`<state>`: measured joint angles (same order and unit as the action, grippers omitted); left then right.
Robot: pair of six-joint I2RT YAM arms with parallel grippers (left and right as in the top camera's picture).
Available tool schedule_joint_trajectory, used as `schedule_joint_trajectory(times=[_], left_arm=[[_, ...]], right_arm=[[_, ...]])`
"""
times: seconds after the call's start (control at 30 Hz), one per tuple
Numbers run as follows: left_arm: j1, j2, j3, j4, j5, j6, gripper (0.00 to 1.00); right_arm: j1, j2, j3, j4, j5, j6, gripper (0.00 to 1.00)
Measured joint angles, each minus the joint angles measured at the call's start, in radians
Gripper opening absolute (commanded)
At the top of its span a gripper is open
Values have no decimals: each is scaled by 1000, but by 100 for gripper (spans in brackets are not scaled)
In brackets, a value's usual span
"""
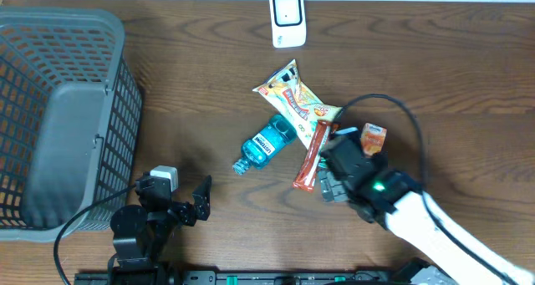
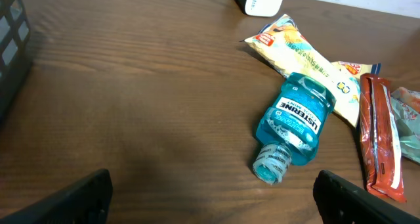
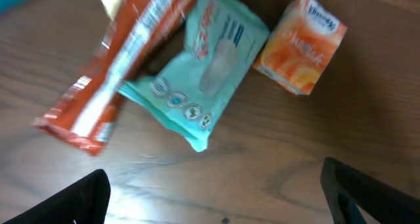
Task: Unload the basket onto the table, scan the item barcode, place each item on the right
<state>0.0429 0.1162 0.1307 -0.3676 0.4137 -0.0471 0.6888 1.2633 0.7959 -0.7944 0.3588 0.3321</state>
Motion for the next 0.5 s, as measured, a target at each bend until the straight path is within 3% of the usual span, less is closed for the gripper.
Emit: schedule_joint_trajectory(times=[0.3,0.5], left_arm=[[0,0,0,-1,0,0,98],[0,0,0,-1,0,0,98]], right_arm=[[91,323,11,39,222,42,95],[123,435,45,130,317,42,95]])
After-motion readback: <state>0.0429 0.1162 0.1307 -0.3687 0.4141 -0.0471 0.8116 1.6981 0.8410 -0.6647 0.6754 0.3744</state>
